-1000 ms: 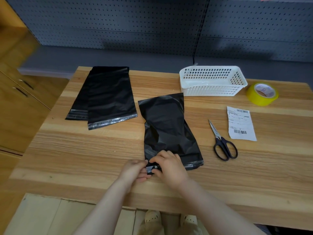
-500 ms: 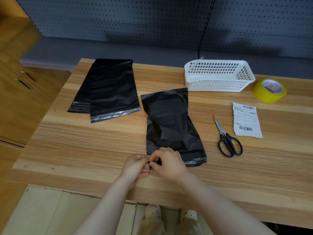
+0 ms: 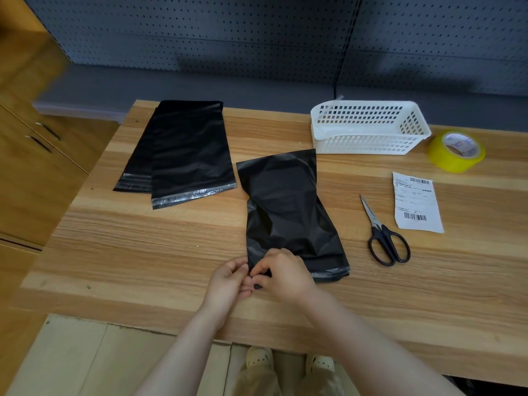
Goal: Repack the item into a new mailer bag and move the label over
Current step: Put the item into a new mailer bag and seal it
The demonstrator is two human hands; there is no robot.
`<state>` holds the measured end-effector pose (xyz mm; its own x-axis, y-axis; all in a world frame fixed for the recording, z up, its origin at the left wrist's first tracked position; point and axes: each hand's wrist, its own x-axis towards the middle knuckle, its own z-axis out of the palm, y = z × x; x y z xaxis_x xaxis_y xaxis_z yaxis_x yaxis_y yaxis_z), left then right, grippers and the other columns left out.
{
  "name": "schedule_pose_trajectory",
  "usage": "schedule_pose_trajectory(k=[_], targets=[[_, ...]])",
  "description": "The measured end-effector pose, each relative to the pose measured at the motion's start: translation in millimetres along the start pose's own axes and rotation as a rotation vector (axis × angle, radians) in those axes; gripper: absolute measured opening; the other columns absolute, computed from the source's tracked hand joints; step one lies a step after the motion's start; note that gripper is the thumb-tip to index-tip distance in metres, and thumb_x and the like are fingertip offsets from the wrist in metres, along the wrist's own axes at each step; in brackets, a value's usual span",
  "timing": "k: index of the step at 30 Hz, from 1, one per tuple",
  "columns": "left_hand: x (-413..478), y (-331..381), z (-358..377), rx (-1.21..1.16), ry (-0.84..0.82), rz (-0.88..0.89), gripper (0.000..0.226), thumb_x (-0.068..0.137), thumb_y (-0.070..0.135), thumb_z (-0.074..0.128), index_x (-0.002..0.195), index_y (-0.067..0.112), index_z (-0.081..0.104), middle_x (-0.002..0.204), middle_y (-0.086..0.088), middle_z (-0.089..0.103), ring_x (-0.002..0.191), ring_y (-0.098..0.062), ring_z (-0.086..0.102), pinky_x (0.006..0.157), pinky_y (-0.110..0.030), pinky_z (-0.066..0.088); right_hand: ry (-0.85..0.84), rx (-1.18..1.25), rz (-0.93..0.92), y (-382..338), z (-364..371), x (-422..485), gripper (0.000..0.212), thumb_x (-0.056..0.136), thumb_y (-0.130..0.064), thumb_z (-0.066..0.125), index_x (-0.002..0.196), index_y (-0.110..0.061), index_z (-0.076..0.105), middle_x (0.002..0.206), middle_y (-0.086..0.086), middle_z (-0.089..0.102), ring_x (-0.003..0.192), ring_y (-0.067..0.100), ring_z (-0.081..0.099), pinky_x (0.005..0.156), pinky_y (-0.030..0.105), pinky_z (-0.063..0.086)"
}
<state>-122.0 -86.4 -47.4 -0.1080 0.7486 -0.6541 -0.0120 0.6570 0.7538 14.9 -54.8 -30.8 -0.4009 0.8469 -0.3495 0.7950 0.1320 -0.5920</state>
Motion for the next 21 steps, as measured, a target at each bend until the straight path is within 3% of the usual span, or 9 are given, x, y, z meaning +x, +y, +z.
schedule_pose_trajectory(k=[3,7,14,17,21], targets=[[0.4,-2.2,-1.1,0.004,0.002,0.007,0.026,0.095,0.017,0.049,0.120,0.020,0.056,0.084,-0.013,0.071,0.071,-0.014,0.067,0.058,-0.018,0.053,0.007,0.005,-0.002,0.0,-1.1,1.2,0.008,0.082,-0.035,0.066,0.089,-0.032,0.070,0.099,-0.009,0.059,0.102,0.013,0.049,0.094,0.037,0.041],[-2.2,-1.1,1.2,0.000,-0.005,0.017,0.023,0.093,0.015,0.053,0.113,0.017,0.062,0.082,-0.006,0.073,0.068,-0.009,0.067,0.058,-0.017,0.053,-0.001,0.020,-0.017,-0.6,-0.6,2.3,0.005,0.081,-0.033,0.067,0.084,-0.029,0.067,0.097,-0.008,0.059,0.098,0.013,0.050,0.093,0.038,0.043],[1.6,0.0,4.2,0.016,0.051,-0.022,0.025,0.085,0.003,0.056,0.105,0.014,0.067,0.079,-0.007,0.070,0.067,-0.014,0.061,0.058,-0.021,0.053,0.056,0.093,-0.061,4.9,4.0,-1.7,0.004,0.081,-0.031,0.067,0.084,-0.028,0.066,0.091,-0.011,0.054,0.096,0.012,0.050,0.091,0.038,0.044],[1.4,0.8,6.3,0.013,0.073,-0.020,0.023,0.086,0.004,0.054,0.104,0.014,0.066,0.086,-0.006,0.072,0.073,-0.016,0.068,0.056,-0.018,0.051,0.070,0.141,-0.075,10.0,4.7,-3.2,0.002,0.082,-0.029,0.065,0.084,-0.028,0.066,0.093,-0.010,0.057,0.095,0.011,0.051,0.090,0.037,0.044],[-1.8,4.3,9.6,-0.028,0.063,-0.021,0.021,0.090,0.002,0.050,0.101,0.012,0.064,0.084,-0.006,0.073,0.067,-0.012,0.073,0.050,-0.015,0.050,0.097,0.308,-0.047,14.7,-1.4,-6.9,0.007,0.083,-0.022,0.065,0.078,-0.027,0.062,0.087,-0.016,0.056,0.093,0.007,0.054,0.089,0.029,0.045]])
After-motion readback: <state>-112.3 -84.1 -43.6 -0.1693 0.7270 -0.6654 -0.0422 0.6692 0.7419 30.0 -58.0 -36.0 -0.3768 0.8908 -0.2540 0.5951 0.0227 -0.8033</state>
